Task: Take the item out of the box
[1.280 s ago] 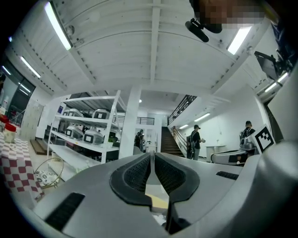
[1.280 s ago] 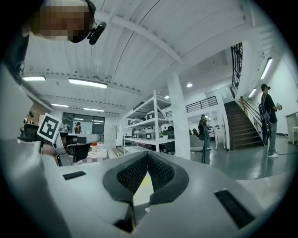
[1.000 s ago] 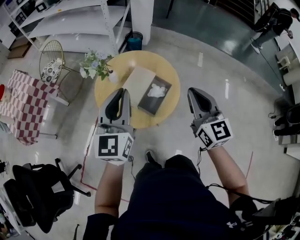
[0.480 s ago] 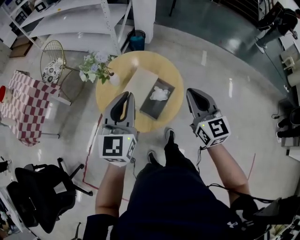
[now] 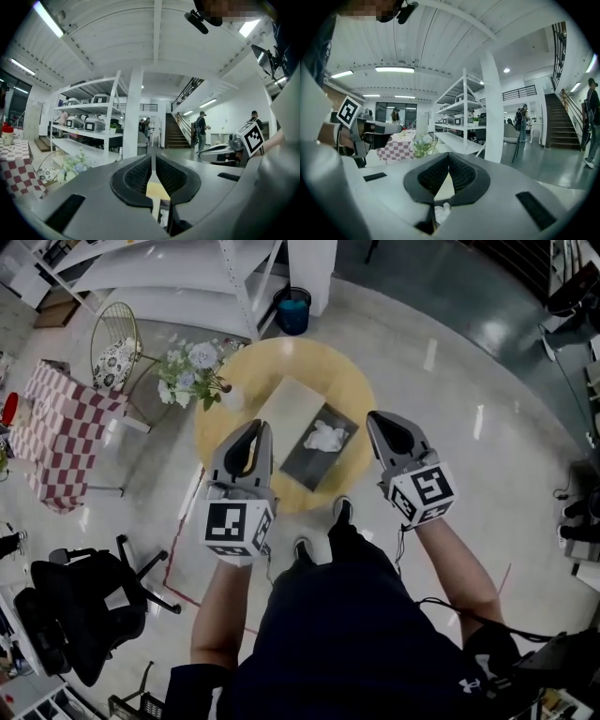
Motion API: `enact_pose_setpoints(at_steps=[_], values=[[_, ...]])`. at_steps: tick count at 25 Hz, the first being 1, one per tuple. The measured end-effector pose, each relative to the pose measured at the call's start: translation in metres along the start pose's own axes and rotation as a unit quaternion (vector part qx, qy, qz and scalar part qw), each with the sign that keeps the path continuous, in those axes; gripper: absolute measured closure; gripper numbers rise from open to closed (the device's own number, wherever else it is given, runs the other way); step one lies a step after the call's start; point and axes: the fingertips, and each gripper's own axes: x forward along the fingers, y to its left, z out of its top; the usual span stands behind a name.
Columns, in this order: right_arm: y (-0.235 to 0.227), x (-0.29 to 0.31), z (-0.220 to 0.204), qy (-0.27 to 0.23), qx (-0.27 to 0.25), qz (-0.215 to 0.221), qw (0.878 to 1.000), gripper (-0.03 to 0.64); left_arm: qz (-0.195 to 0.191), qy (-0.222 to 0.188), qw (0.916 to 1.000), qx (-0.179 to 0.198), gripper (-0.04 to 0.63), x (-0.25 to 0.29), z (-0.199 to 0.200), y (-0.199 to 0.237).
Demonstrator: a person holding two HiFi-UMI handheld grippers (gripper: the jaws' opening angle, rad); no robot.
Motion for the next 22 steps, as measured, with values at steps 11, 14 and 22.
enact_pose_setpoints(at_steps=[11,14,22], values=[[-0.017,0.067,-0.068,0.096,-0.049,0.149,0.983,0.603,0.019,0.078,0.9967,-0.009,0.552,0.058,-0.042,-0.005],[-0.014,0.081,-0.087,0.12,-0.089,0.191,0.97,0.603,0.023,0.103,0.9944,-0.007,0.552,0.06,-0.054,-0.008],[0.013,0.089,-0.163,0.23,-0.216,0.362,0.877,0.549,0.064,0.16,0.9846,-0.032,0.548,0.062,-0.091,-0.011]])
